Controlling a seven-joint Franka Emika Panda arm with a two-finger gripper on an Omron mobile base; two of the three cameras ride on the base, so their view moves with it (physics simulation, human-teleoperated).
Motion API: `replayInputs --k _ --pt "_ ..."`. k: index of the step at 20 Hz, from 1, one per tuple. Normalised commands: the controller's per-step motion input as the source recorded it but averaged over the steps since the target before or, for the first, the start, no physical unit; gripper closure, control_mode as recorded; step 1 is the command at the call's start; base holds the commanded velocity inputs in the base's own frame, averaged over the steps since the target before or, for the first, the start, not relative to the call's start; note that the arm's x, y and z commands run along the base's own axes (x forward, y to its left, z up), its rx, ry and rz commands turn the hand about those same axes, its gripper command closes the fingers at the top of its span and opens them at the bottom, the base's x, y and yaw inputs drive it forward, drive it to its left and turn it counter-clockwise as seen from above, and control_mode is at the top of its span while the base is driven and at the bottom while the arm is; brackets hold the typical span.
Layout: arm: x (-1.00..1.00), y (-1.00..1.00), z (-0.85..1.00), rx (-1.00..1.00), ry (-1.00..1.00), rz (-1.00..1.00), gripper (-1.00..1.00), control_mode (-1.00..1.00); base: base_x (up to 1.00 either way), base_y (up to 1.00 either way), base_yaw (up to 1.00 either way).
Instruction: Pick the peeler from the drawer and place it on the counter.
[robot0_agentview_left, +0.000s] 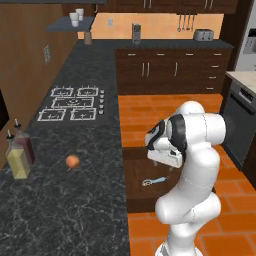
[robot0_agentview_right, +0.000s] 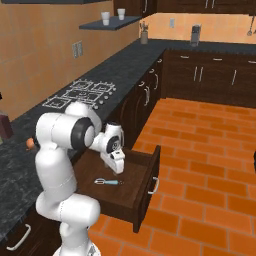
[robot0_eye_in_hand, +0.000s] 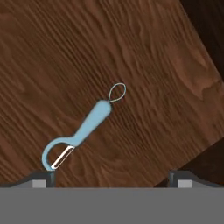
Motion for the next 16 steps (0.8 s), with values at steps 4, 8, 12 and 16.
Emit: replayInputs --k 4,8,12,16 --pt "0.43 -0.07 -0.67 0.0 0.0 -0.08 -1.0 -1.0 0.0 0.0 0.0" --pt "0.25 0.0 -0.88 0.0 -0.04 -0.07 -1.0 -1.0 0.0 0.0 0.0" --pt "-0.04 0.02 -0.49 0.0 0.0 -0.03 -1.0 -1.0 0.0 0.0 0.0" --pt "-0.01 0.15 -0.21 0.0 0.0 -0.01 -1.0 -1.0 0.0 0.0 0.0"
